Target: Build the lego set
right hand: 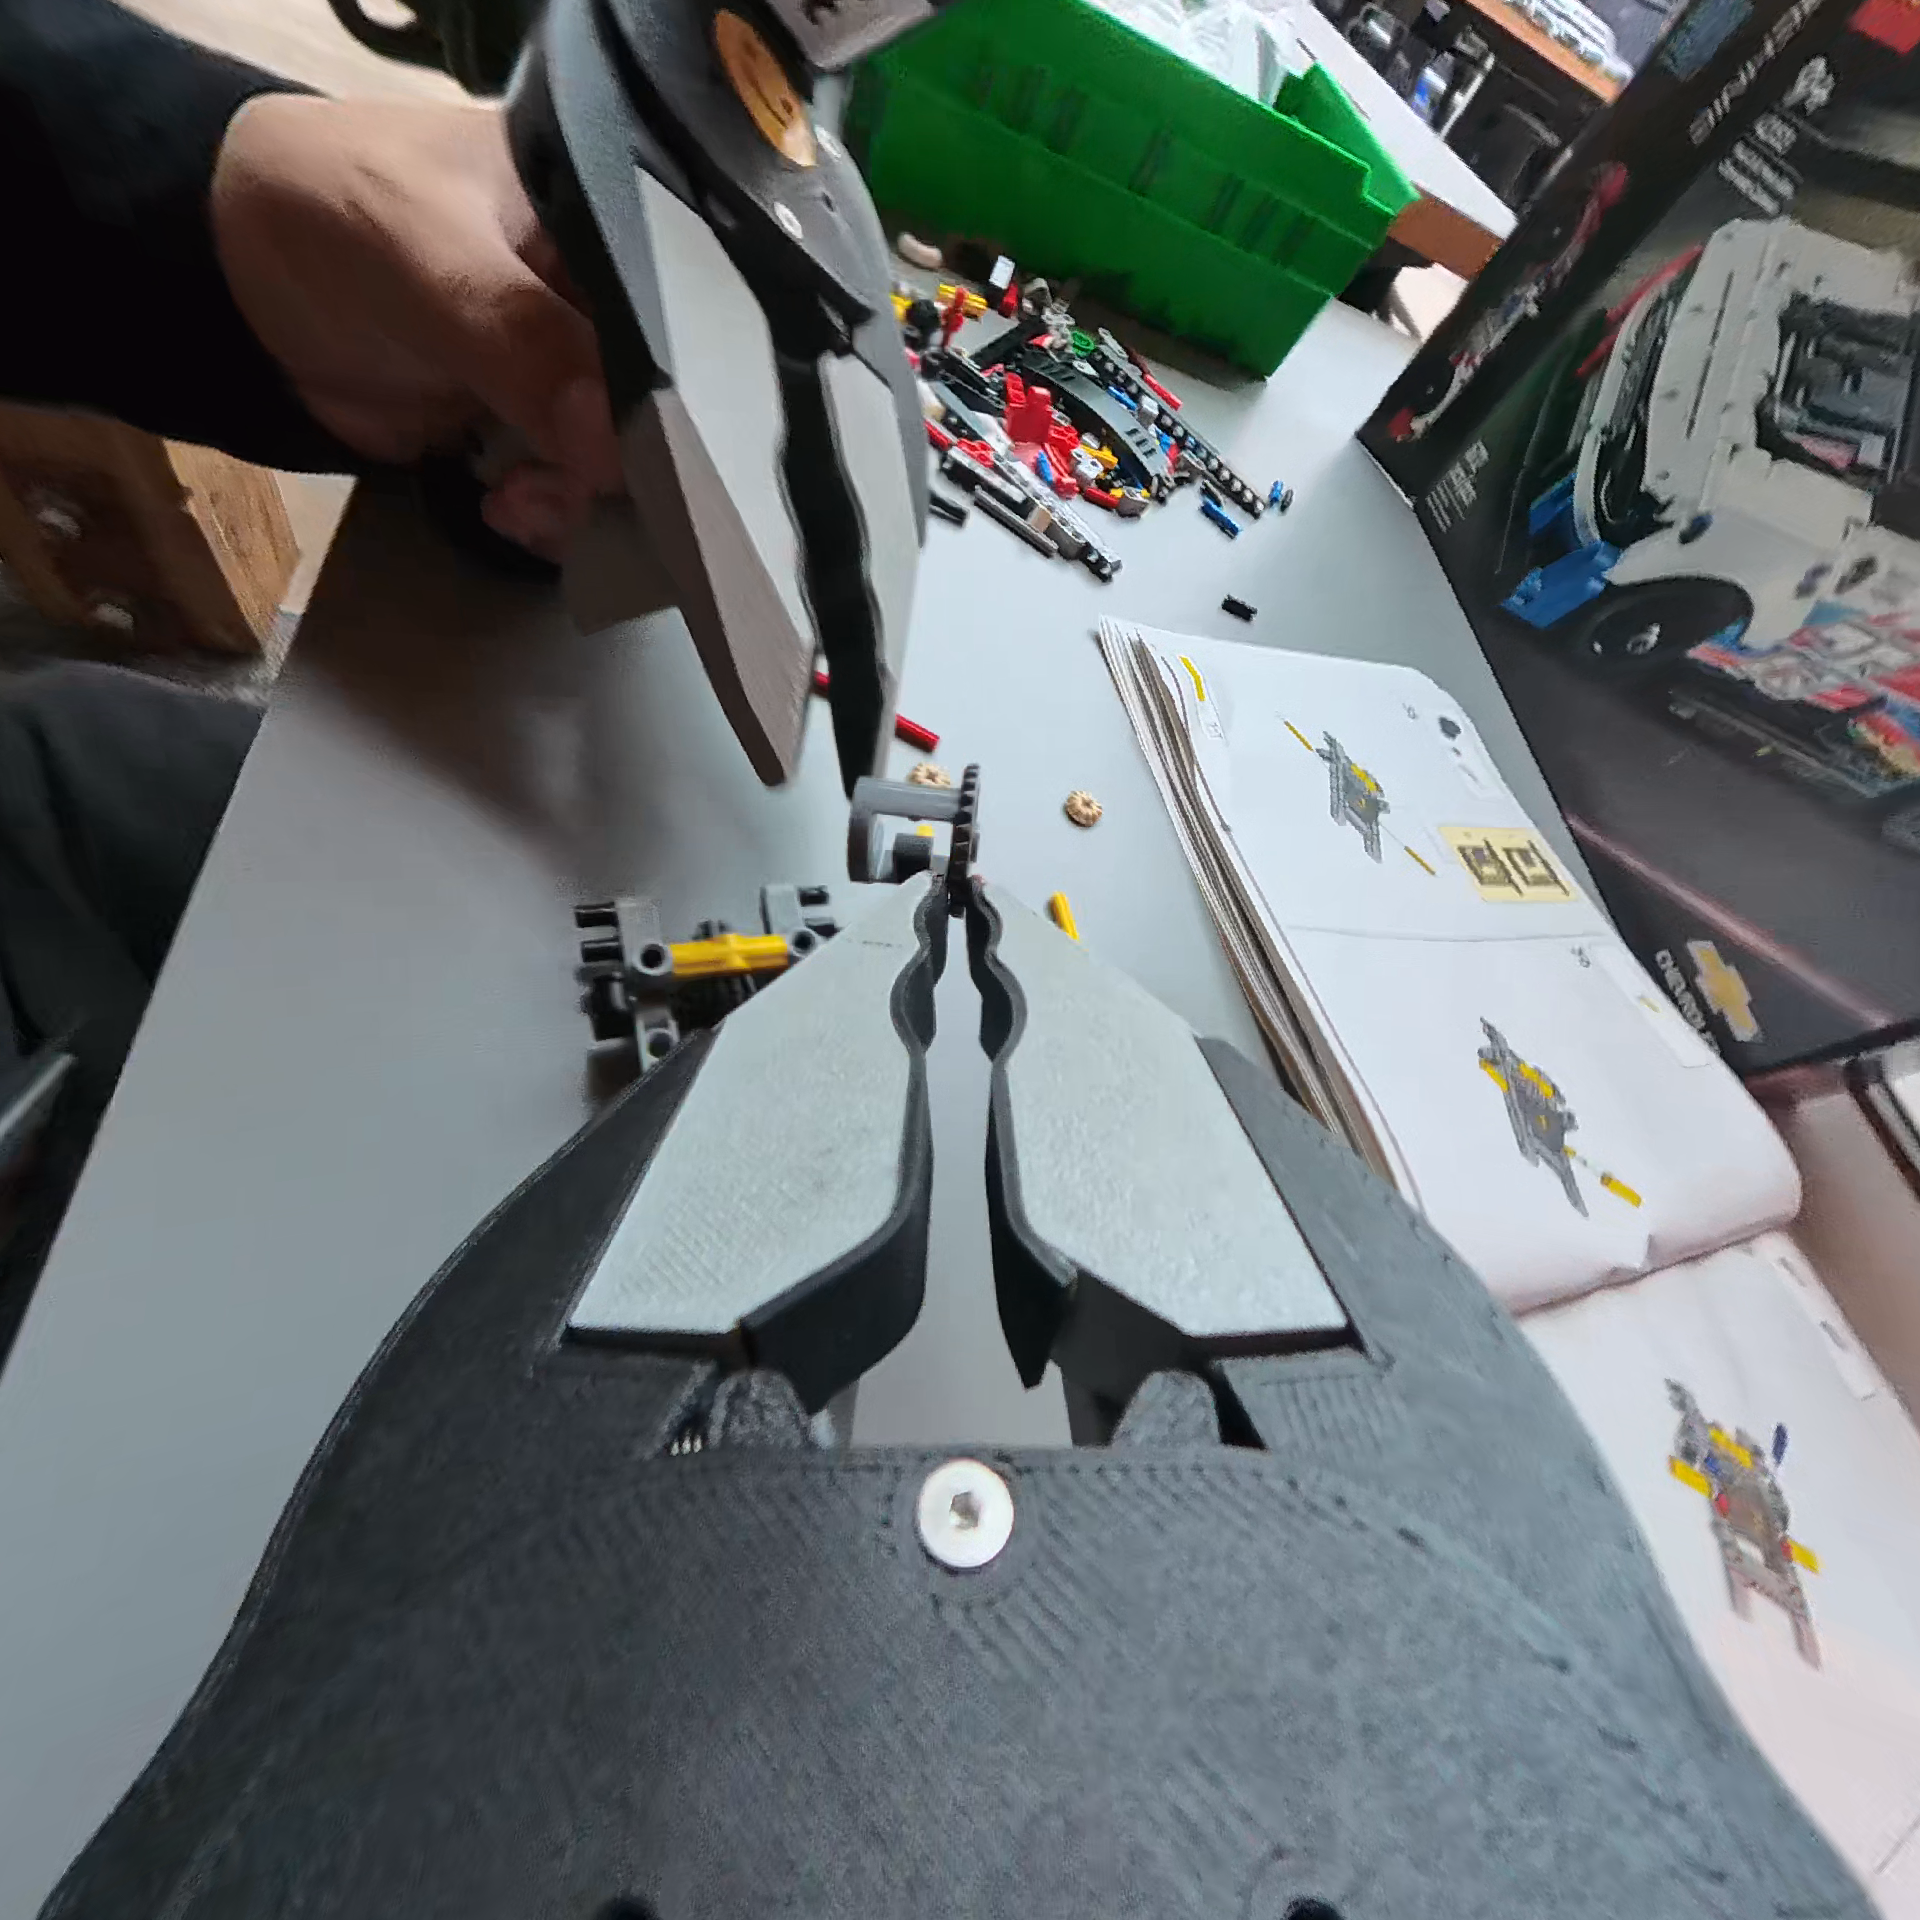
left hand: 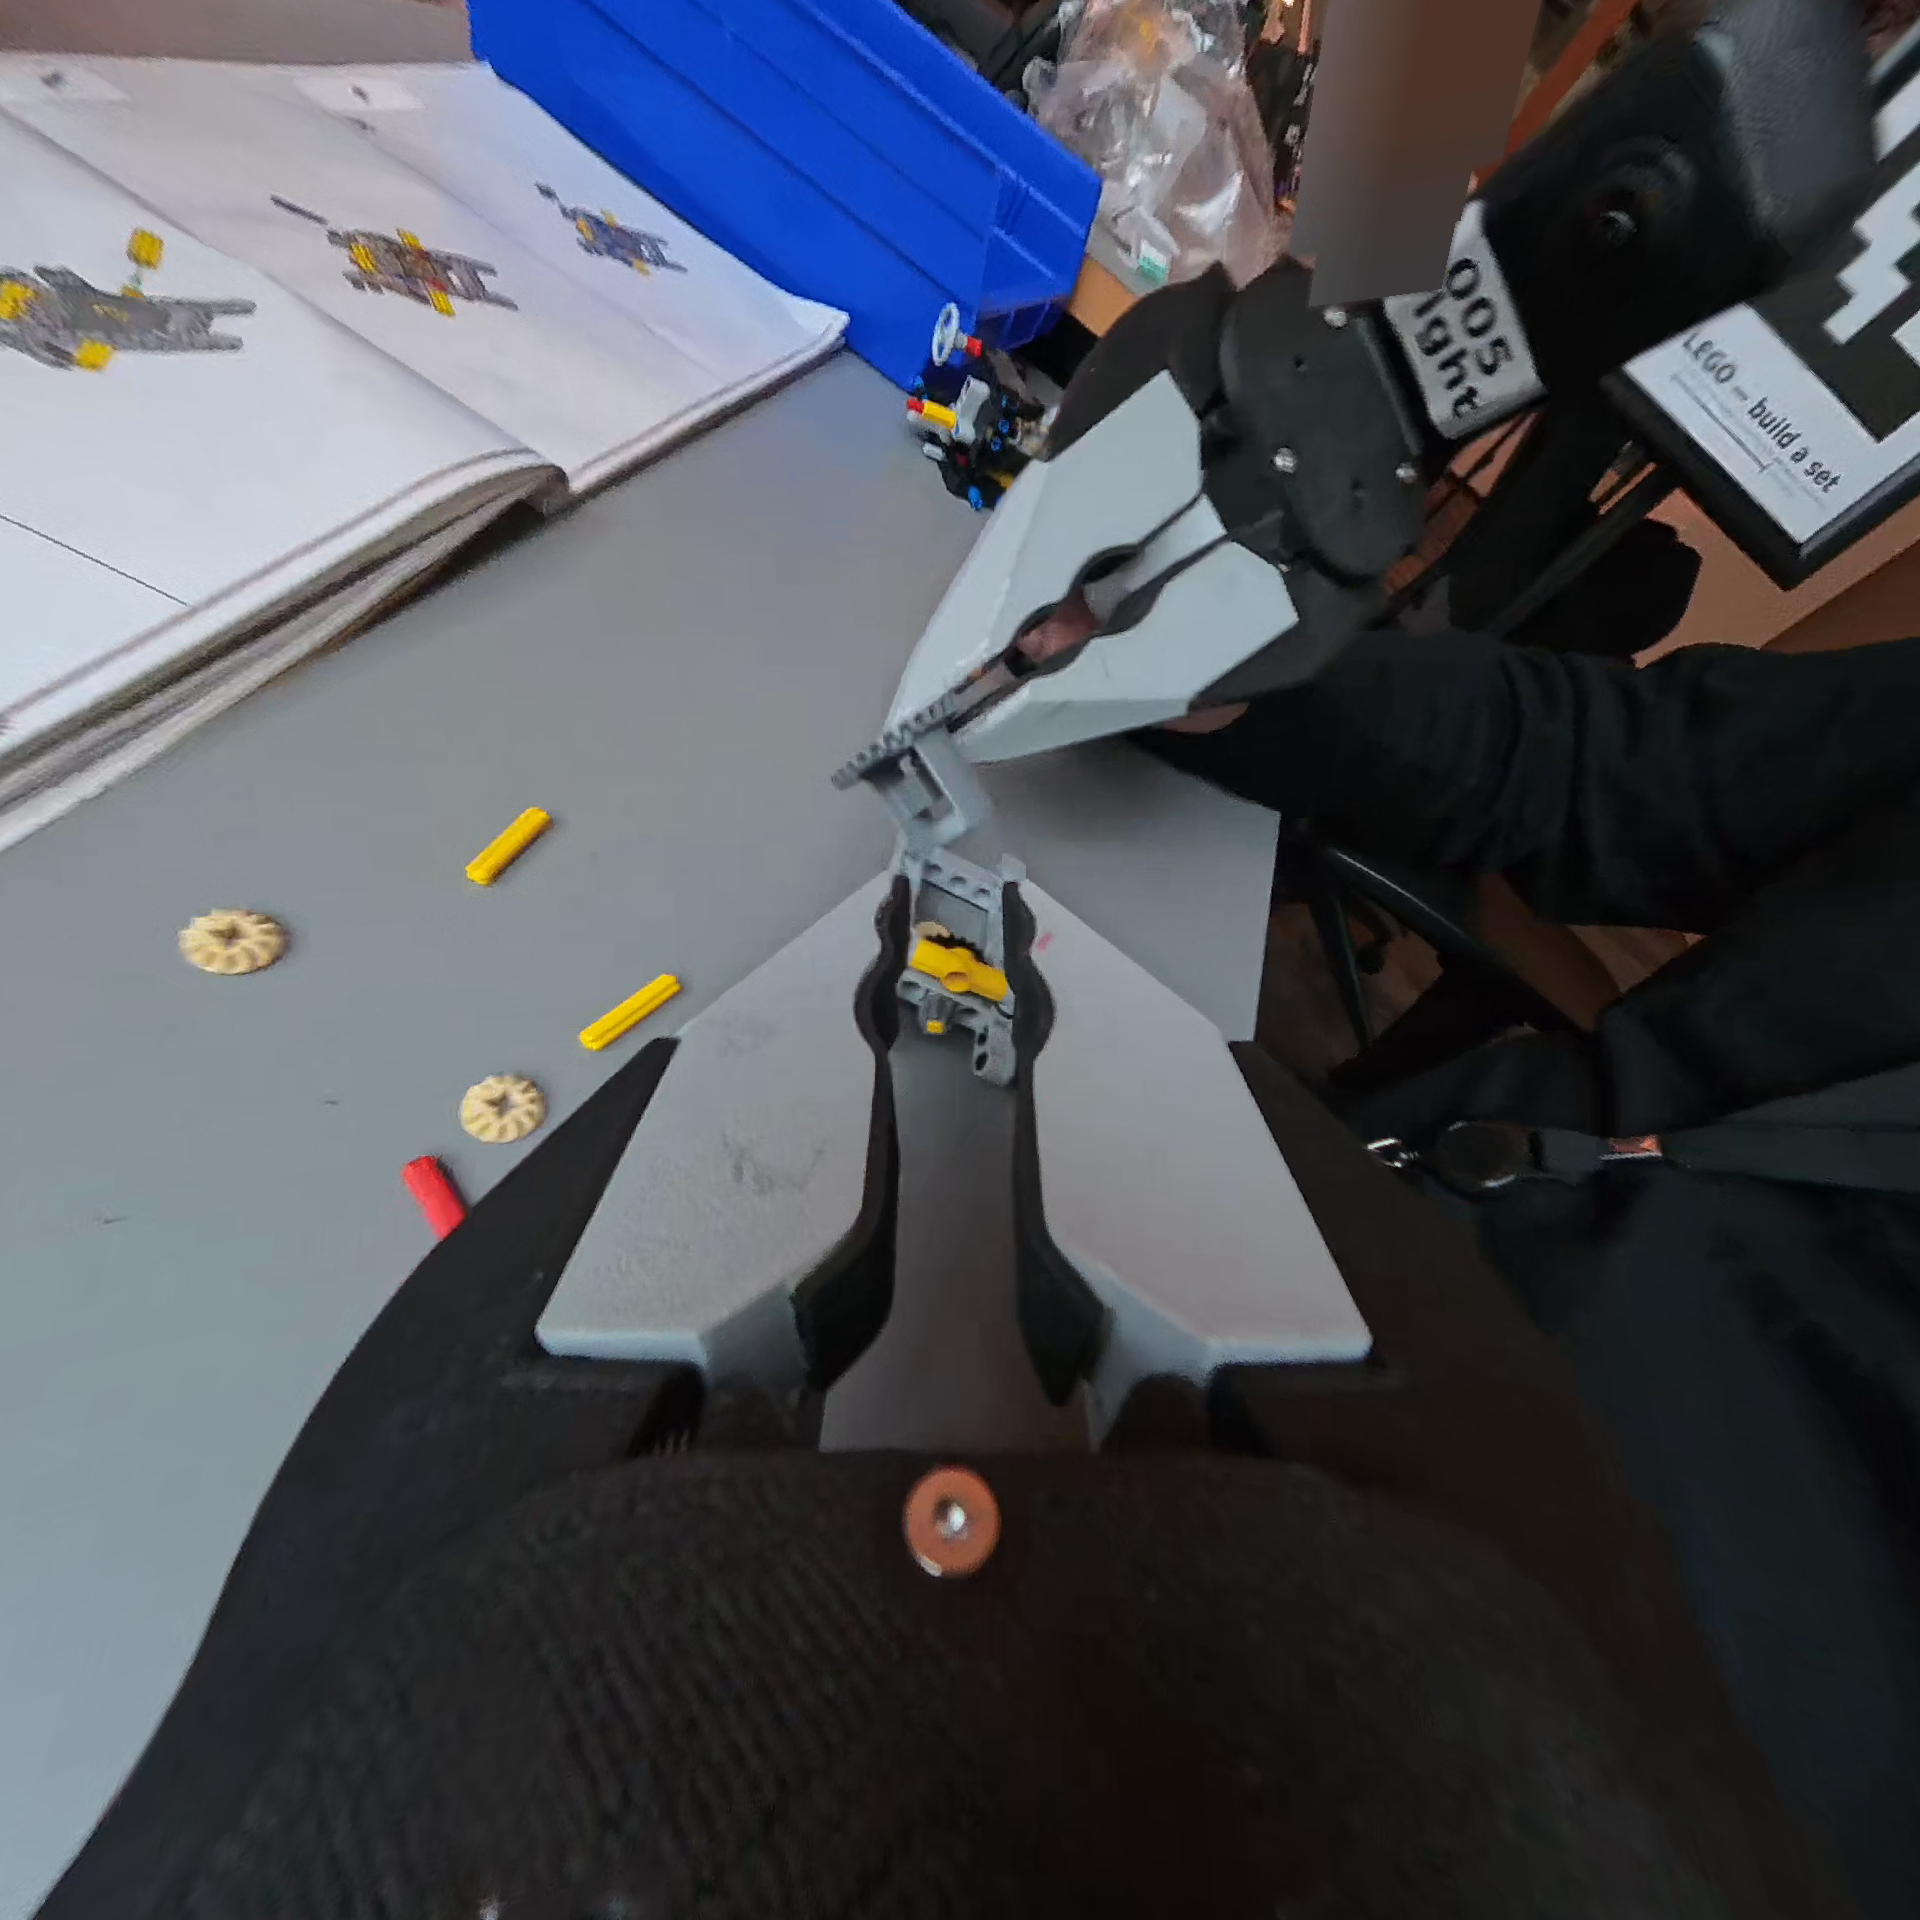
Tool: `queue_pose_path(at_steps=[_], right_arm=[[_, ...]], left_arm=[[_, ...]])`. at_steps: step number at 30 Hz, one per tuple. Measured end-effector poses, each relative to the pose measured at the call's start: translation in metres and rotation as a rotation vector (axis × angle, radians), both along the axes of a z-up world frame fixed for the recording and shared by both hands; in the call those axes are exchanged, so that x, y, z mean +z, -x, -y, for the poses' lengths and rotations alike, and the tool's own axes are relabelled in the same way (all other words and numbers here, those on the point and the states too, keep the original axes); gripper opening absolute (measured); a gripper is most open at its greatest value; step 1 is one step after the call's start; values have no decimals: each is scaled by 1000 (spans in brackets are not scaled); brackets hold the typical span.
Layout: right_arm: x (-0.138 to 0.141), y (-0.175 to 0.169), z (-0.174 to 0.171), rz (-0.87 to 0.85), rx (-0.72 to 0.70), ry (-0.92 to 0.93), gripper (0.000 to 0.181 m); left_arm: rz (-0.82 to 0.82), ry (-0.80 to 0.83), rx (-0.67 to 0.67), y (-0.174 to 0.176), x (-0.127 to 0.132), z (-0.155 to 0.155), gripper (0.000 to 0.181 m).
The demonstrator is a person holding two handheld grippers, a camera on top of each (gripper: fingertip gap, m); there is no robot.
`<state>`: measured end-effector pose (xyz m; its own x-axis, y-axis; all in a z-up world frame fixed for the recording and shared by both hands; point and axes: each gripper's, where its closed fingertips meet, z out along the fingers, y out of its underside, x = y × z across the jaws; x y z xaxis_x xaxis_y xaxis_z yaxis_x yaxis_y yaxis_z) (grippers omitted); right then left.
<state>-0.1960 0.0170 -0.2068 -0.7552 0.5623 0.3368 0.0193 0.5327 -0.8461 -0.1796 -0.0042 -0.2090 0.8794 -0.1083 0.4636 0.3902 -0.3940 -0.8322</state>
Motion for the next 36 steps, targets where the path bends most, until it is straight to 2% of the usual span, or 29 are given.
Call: queue_pose_path(at_steps=[3,8,10,12,17,22,25,30,33,34,36], right_arm=[[-5,7,-15,91,-3,80,0],[-15,28,-34,173,-8,136,0],[-14,35,-35,191,7,154,0],[-11,43,-38,177,1,166,0],[6,49,-38,201,54,320,0],[11,43,-35,338,134,449,0],[6,45,-37,362,115,442,0],[4,43,-39,326,100,398,0],[-9,37,-37,380,107,326,0],[-14,38,-38,382,92,292,0],[-23,39,-40,370,61,217,0]], left_arm=[[-24,-47,43,21,7,11,22],[-151,-57,83,50,9,24,21],[-224,-72,106,60,11,24,15],[-291,-63,130,71,10,22,0],[-469,-138,108,71,20,13,0],[-587,-227,161,68,33,11,3],[-608,-220,190,72,32,11,30],[-552,-178,103,58,23,8,24],[-544,-177,111,58,24,9,24],[-544,-187,124,60,26,9,22],[-530,-223,130,60,31,13,3]])
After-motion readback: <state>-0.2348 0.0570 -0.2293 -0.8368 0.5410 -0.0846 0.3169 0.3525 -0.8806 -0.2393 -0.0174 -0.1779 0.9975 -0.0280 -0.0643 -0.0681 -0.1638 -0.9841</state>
